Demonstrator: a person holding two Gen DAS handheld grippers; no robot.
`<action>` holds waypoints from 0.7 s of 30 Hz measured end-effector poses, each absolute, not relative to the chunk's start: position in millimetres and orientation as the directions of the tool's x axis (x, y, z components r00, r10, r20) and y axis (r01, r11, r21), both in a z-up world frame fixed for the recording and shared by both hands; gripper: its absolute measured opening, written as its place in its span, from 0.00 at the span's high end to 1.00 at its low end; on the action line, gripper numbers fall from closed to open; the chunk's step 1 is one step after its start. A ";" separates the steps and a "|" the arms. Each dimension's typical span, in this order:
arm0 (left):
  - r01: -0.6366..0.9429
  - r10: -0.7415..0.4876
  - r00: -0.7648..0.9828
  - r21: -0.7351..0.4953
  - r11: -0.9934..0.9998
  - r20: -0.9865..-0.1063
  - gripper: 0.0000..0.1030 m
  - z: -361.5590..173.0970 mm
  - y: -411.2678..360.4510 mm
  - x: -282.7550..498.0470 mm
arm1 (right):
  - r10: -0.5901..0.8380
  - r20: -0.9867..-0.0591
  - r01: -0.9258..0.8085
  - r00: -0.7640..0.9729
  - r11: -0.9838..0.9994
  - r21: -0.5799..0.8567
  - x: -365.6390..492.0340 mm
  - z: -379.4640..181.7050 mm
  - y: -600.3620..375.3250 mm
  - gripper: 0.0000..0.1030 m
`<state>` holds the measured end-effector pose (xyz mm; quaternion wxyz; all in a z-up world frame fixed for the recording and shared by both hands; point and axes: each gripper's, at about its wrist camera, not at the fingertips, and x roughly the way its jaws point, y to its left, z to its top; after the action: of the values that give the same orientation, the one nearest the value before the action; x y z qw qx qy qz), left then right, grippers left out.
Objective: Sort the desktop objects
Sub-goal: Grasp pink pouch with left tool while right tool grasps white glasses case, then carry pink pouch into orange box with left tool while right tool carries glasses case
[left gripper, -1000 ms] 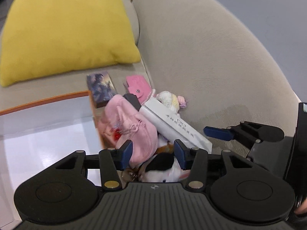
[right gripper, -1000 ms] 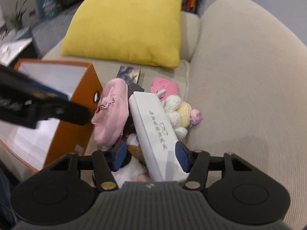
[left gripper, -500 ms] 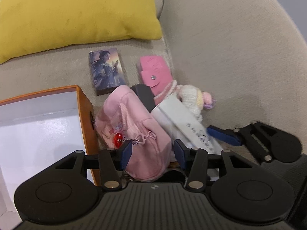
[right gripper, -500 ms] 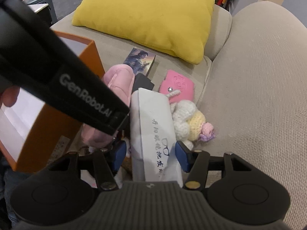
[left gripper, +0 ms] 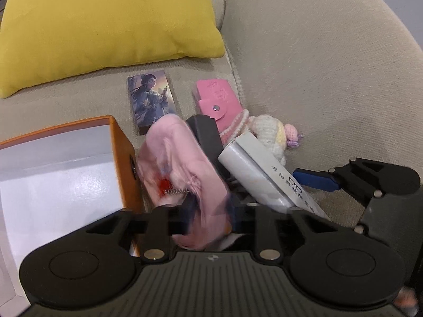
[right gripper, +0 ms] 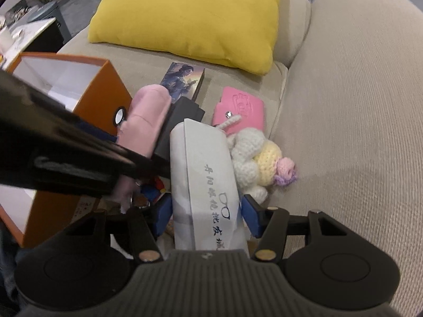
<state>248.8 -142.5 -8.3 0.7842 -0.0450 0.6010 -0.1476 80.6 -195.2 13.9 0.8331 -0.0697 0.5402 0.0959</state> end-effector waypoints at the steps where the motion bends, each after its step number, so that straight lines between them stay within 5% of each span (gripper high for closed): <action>1: 0.187 -0.288 0.248 -0.246 0.951 -0.925 0.74 -5.0 -141.2 247.1 | 0.095 -0.915 -0.223 0.391 0.975 0.006 80.6 15.0 -198.1 0.43; 12: 0.266 -0.409 0.378 -0.326 0.907 -0.830 0.75 53.1 -119.1 210.4 | 0.180 -0.912 -0.109 0.369 0.983 0.151 75.9 27.1 -216.8 0.44; 13: 0.406 -0.473 0.325 -0.331 0.852 -0.819 0.75 59.5 -114.7 206.6 | 0.191 -0.909 -0.104 0.370 0.981 0.164 75.7 27.7 -218.0 0.44; 21: 0.391 -0.478 0.443 -0.317 0.864 -0.758 0.75 98.7 -57.5 178.7 | 0.212 -0.908 -0.060 0.362 0.977 0.204 76.9 21.3 -220.9 0.44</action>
<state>178.7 -57.5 98.7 0.8481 -0.0475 0.4613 -0.2562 76.9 -220.9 21.3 0.8223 0.0678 0.5589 0.0826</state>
